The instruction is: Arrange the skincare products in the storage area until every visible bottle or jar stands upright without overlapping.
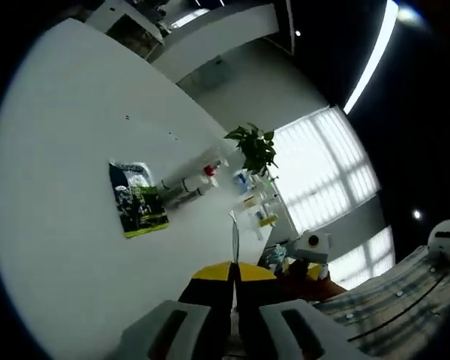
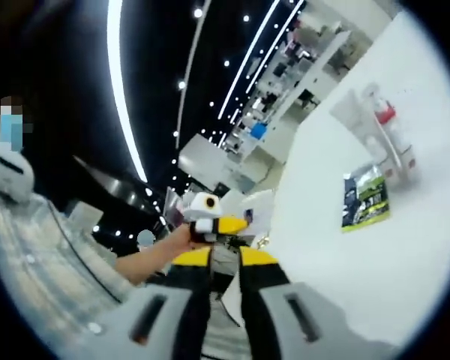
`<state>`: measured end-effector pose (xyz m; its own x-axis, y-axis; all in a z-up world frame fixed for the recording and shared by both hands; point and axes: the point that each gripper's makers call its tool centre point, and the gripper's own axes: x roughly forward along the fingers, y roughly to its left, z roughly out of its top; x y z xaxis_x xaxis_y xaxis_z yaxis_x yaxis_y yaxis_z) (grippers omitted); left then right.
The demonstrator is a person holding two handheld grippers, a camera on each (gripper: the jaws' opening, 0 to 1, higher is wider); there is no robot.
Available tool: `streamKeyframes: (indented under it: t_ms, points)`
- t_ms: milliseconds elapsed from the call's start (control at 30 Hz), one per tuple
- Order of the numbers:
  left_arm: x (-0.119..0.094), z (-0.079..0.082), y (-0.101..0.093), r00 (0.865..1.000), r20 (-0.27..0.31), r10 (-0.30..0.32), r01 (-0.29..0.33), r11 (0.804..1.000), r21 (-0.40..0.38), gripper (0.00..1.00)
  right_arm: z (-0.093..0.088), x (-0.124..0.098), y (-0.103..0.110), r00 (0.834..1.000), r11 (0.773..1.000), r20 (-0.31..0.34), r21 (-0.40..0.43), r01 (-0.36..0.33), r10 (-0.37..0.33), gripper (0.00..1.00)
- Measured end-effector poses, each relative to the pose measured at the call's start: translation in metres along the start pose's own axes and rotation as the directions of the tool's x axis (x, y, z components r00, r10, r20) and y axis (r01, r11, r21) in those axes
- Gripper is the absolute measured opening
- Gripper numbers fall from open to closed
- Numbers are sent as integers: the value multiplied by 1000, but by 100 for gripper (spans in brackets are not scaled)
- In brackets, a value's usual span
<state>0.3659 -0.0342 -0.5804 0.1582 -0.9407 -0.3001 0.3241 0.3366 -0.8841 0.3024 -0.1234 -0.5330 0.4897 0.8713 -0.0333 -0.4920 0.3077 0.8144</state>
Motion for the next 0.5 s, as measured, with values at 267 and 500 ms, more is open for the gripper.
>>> streamKeyframes:
  t_ms: [267,500]
  points:
    - [5,34,37,998,31,55,-54,997,-50,0,-9,-16,-12,997,997,3,-11,76,-76,12]
    - [11,57,76,989,45,138,-134,987,-92,1,-12,-31,-20,991,992,36,24,126,-126,12]
